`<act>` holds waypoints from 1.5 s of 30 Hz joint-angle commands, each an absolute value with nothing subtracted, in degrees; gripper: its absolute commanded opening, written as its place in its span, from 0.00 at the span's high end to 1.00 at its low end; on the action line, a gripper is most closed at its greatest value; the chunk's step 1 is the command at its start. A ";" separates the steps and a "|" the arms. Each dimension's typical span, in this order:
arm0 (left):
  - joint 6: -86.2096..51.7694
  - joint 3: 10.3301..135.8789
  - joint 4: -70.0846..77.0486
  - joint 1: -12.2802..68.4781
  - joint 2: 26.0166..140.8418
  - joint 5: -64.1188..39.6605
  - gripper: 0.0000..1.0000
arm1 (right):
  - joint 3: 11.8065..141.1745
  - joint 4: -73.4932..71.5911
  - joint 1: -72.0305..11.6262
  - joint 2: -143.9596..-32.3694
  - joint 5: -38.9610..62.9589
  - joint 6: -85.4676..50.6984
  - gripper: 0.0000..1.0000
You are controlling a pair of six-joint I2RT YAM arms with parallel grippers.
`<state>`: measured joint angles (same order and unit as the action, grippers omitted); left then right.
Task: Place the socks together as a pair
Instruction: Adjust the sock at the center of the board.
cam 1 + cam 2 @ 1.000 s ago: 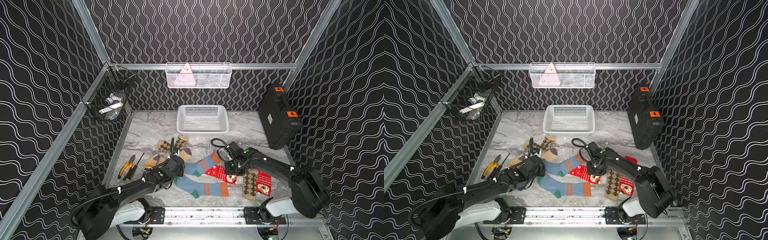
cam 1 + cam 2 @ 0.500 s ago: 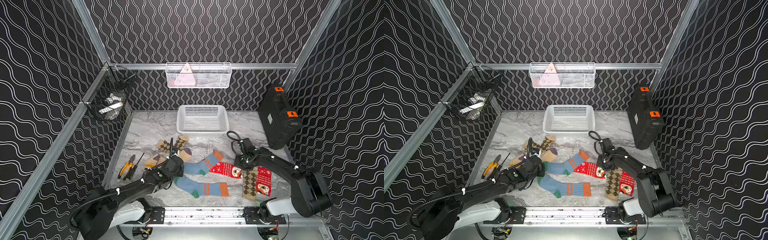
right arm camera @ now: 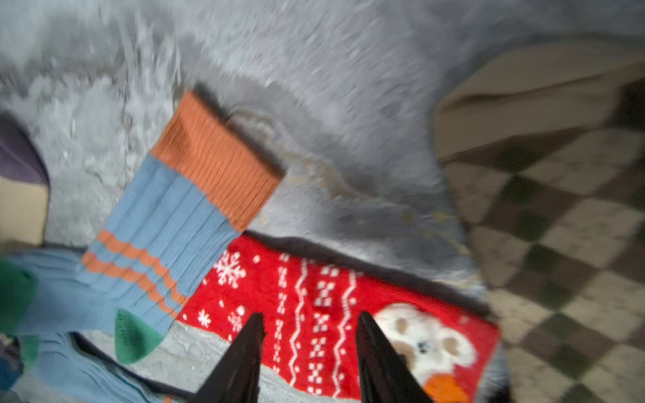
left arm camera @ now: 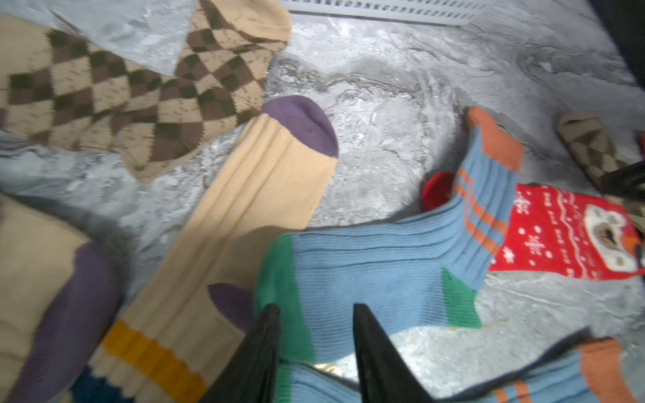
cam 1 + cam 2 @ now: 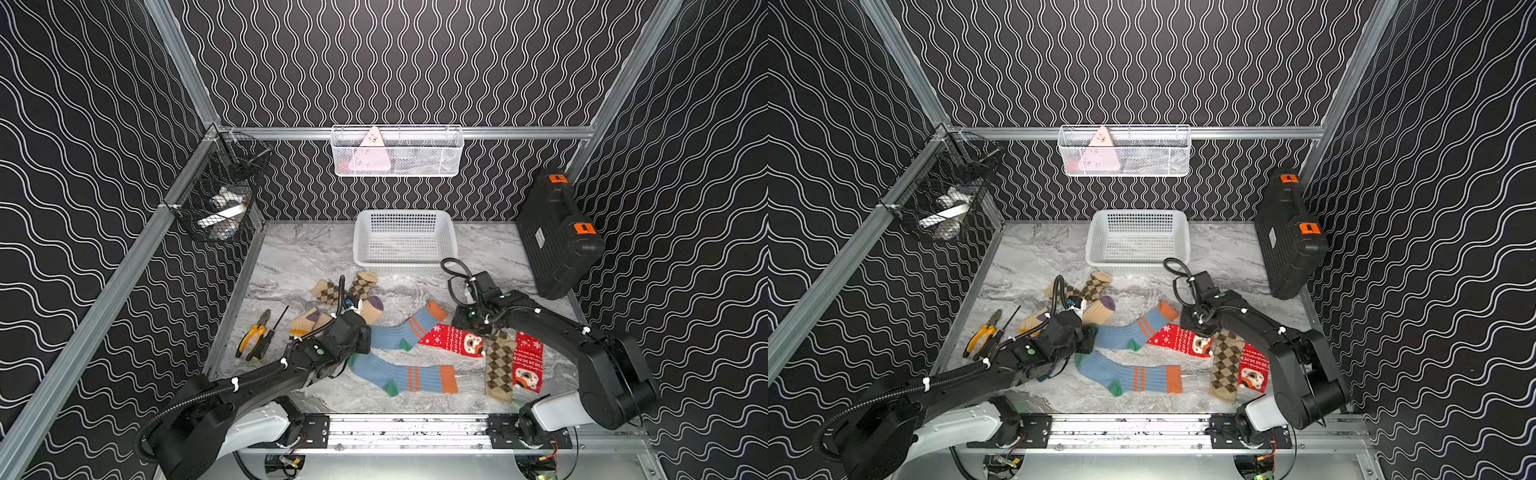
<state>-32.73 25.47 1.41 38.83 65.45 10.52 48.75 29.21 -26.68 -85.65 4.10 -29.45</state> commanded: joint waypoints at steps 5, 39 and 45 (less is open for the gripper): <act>-35.74 25.73 10.57 42.89 73.03 8.25 0.52 | 47.64 27.86 -28.96 -91.46 -0.42 -32.15 0.61; -35.80 19.71 11.46 39.25 70.33 10.32 0.55 | 44.88 28.44 -3.32 -71.37 6.90 -30.50 0.59; -36.22 20.85 0.52 39.34 57.04 11.05 0.52 | 46.26 34.39 -22.31 -69.10 4.32 -33.59 0.46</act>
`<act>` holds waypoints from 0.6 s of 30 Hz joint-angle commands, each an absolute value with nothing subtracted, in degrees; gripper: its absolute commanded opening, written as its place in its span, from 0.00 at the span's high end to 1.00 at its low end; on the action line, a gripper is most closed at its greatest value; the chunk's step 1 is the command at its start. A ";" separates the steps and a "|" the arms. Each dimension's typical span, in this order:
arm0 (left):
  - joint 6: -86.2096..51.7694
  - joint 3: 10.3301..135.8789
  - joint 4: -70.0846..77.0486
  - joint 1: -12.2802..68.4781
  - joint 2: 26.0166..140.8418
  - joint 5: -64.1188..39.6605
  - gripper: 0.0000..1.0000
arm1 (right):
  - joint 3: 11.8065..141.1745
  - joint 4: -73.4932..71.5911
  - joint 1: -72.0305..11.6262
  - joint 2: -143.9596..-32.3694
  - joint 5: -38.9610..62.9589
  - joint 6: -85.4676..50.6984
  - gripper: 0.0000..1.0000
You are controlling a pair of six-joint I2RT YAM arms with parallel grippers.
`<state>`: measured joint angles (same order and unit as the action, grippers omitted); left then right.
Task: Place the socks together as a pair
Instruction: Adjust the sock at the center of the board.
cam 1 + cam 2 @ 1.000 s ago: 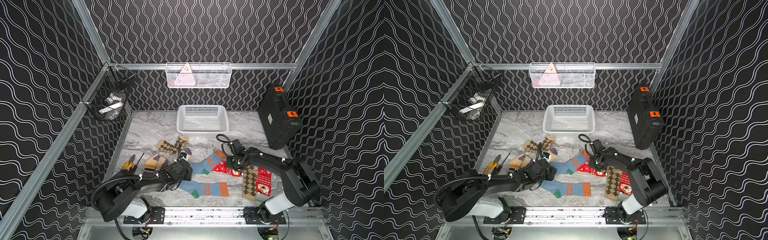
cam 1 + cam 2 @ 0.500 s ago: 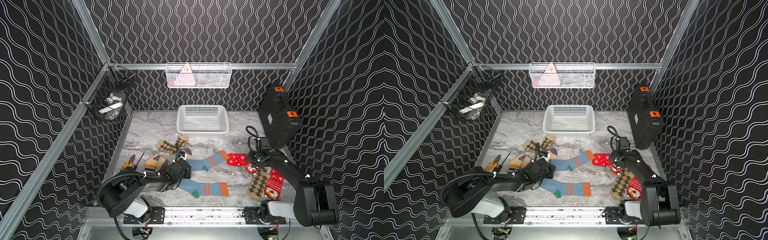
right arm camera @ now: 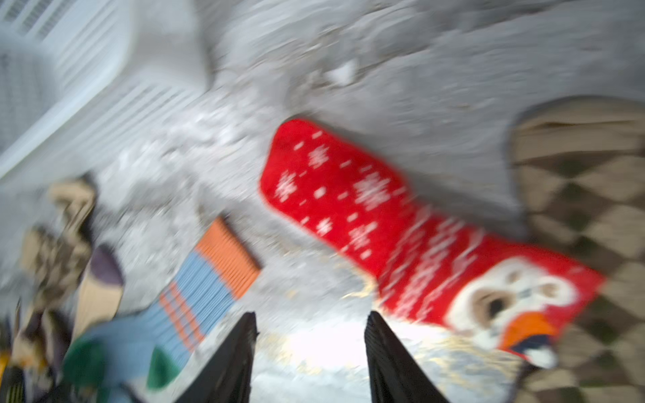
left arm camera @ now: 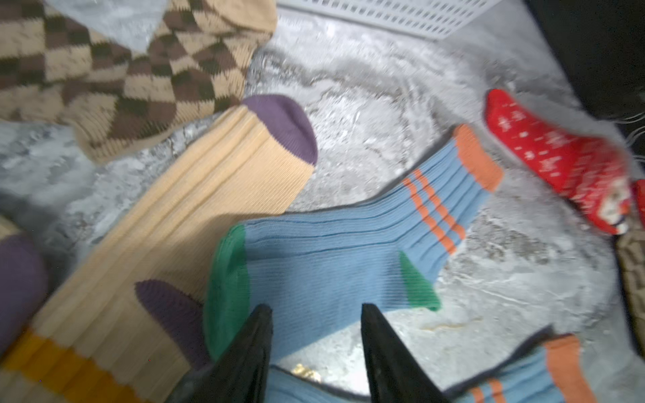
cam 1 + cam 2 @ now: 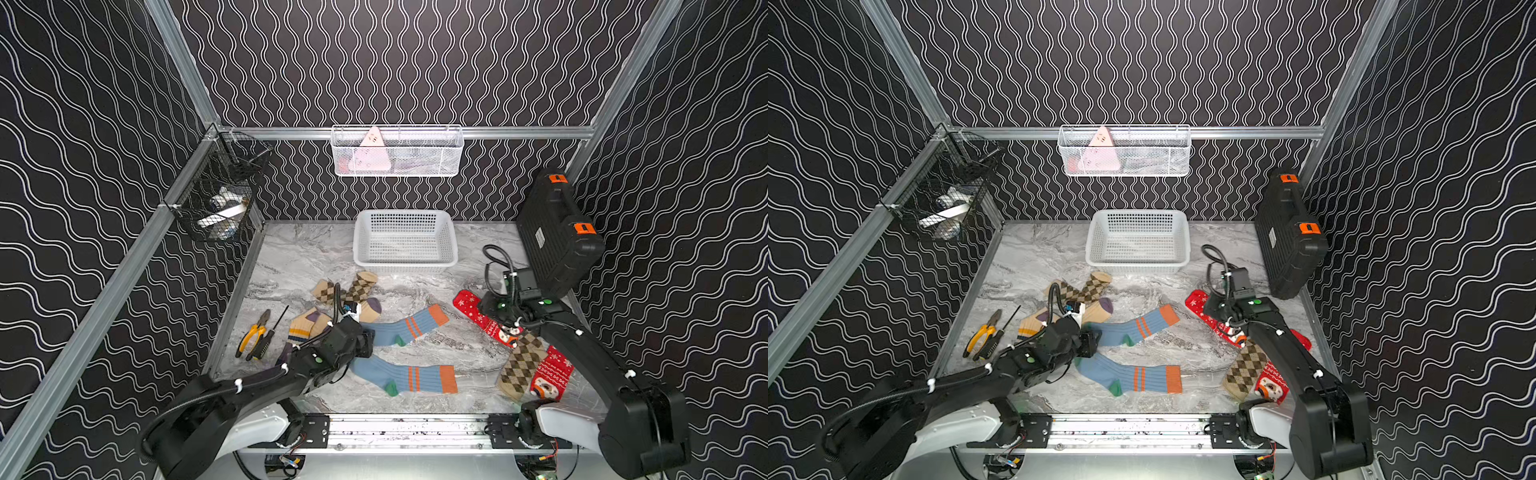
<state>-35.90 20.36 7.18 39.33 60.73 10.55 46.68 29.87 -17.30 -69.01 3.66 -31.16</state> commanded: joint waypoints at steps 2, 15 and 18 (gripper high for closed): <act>-36.61 20.19 -1.66 39.32 54.72 11.41 0.51 | 44.68 34.02 -25.73 -70.71 5.44 -34.89 0.48; -39.26 15.93 -4.41 39.35 52.67 10.22 0.51 | 36.92 32.52 -40.99 -74.14 5.62 -40.19 0.52; -39.41 15.94 -3.36 39.29 53.47 9.87 0.51 | 36.14 30.45 -42.74 -75.76 5.54 -41.02 0.62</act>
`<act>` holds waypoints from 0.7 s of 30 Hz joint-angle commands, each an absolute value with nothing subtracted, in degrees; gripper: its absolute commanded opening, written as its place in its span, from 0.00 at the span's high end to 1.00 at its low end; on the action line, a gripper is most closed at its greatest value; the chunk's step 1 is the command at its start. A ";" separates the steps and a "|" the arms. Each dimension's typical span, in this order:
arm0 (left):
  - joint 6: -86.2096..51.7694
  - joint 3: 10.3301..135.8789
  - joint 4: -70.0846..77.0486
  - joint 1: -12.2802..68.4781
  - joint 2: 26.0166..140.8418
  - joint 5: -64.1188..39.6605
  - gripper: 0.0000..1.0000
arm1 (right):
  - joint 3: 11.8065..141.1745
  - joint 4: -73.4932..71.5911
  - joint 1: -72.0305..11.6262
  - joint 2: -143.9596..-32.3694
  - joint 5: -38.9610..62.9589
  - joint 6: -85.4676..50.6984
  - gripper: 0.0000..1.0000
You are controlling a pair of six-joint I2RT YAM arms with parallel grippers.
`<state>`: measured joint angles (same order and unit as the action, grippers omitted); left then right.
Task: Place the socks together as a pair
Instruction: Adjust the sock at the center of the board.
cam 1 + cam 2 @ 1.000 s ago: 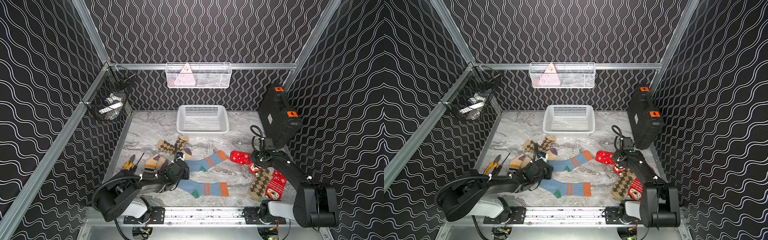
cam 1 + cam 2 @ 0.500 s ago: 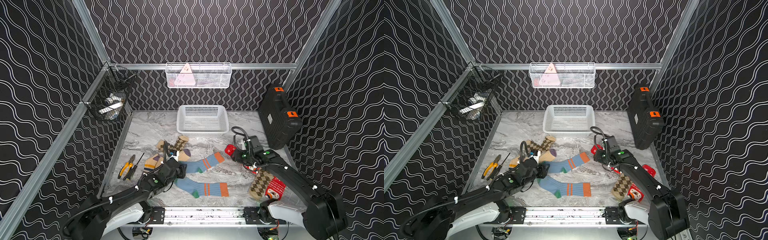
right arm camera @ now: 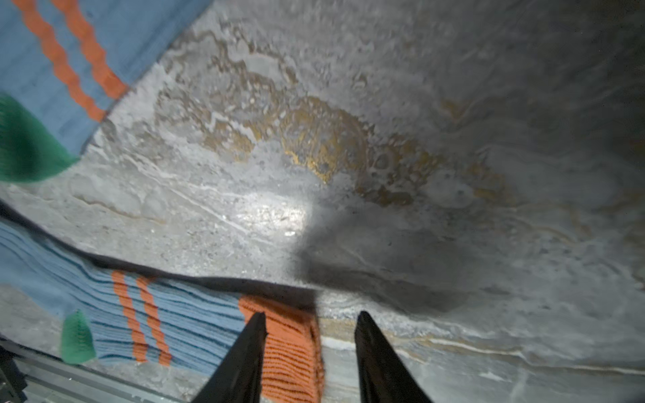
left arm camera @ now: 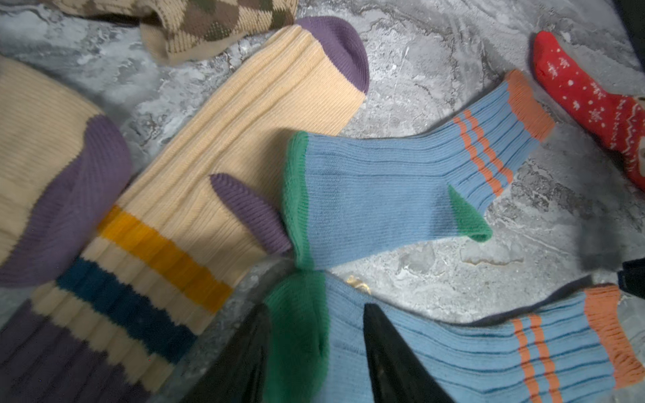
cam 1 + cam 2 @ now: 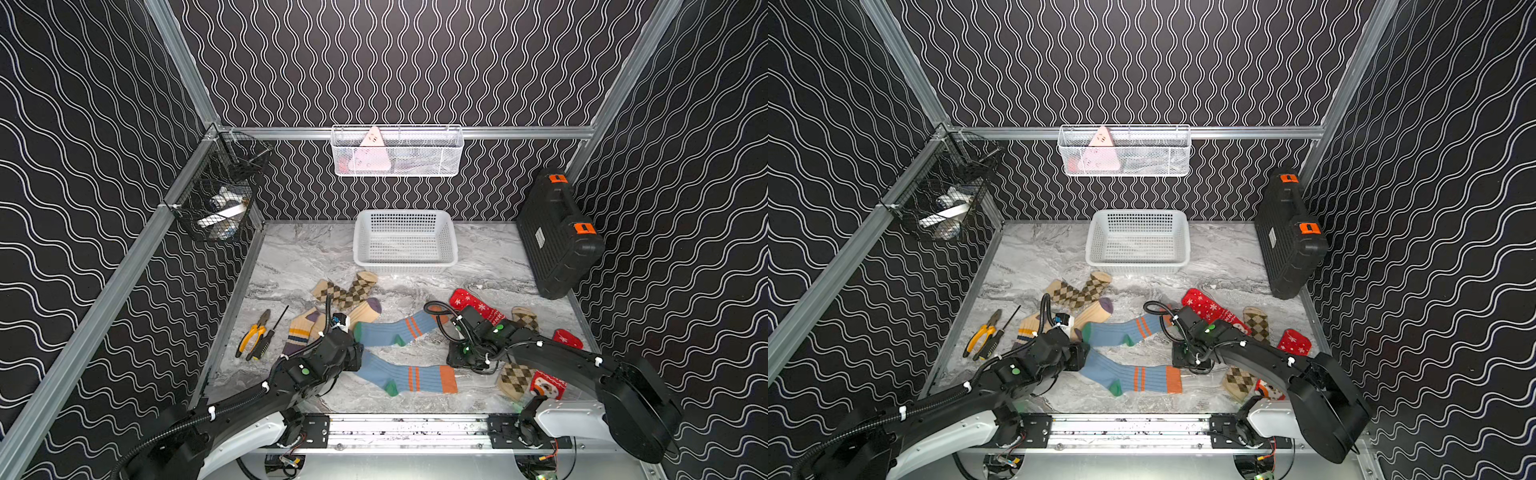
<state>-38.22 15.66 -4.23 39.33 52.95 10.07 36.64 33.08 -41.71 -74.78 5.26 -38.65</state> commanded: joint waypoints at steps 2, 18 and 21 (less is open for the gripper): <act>-39.55 16.04 -3.00 39.37 53.79 9.91 0.50 | 35.56 28.94 -43.21 -76.83 5.78 -41.20 0.68; -37.61 18.68 -6.24 39.36 52.88 13.37 0.50 | 42.55 34.74 -40.88 -82.58 -5.73 -37.79 1.00; -37.10 19.41 -6.48 39.23 53.59 14.61 0.50 | 44.65 35.93 -40.48 -84.63 -9.23 -37.47 1.00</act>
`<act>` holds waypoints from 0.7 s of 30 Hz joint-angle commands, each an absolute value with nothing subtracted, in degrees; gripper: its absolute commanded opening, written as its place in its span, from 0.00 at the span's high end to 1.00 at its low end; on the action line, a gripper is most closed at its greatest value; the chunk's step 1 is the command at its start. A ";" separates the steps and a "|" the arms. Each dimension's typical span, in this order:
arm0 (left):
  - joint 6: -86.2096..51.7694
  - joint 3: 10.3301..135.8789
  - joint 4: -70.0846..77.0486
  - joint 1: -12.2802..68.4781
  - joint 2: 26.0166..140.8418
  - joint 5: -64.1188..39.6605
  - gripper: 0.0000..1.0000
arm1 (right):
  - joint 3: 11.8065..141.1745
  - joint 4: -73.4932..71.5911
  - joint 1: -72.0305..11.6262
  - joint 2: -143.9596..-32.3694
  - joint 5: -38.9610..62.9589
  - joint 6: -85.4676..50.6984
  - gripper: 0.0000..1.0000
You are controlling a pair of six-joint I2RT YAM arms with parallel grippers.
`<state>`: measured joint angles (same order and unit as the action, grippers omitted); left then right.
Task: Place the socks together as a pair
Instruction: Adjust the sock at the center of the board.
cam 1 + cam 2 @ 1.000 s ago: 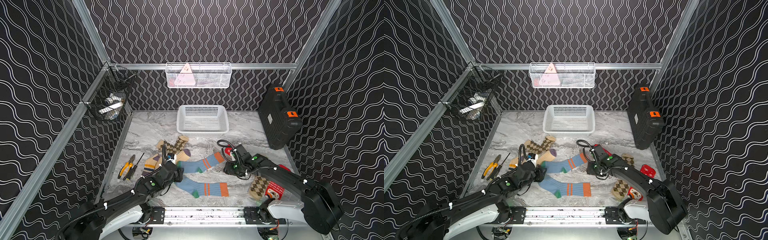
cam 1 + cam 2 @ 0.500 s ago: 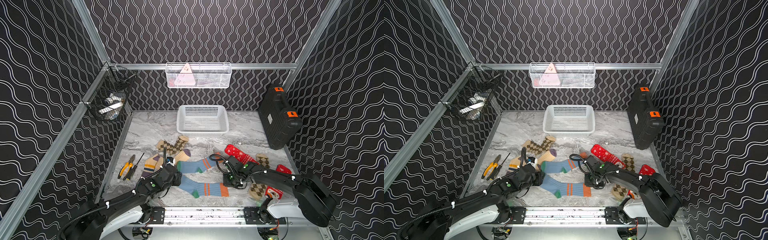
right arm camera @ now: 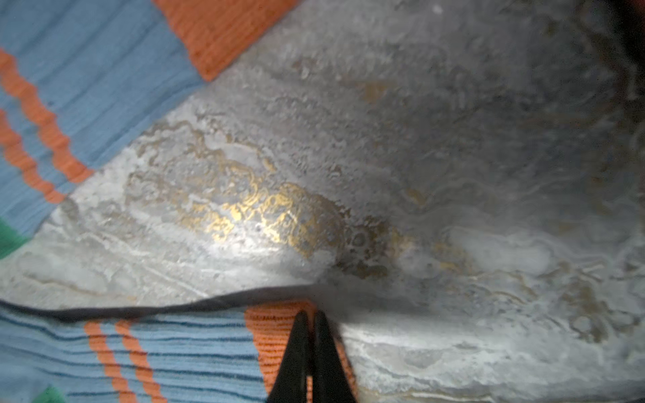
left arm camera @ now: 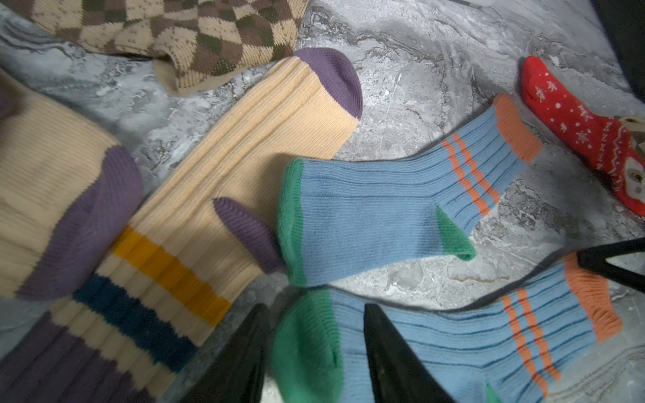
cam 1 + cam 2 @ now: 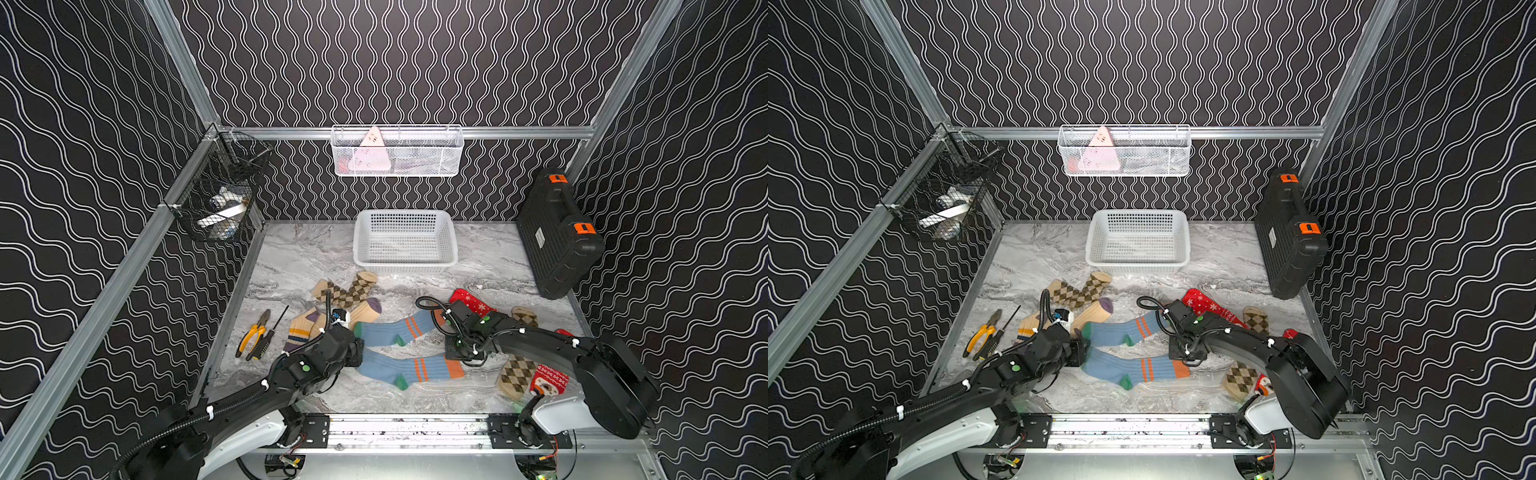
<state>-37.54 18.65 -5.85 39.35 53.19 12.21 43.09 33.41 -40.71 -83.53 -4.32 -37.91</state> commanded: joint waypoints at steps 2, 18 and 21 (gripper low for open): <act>-36.96 19.59 -6.20 39.21 53.92 15.30 0.51 | 45.62 36.34 -39.65 -85.58 -11.03 -37.19 1.00; -38.23 19.00 3.75 36.36 61.55 11.92 0.50 | 48.89 28.39 -28.05 -83.02 -0.80 -30.60 0.57; -37.26 20.88 4.97 36.30 64.89 12.01 0.51 | 52.67 26.56 -26.98 -88.39 1.85 -29.43 0.57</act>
<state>-37.71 19.62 0.99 36.49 63.22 12.25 50.57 30.46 -27.35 -85.86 -2.31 -31.64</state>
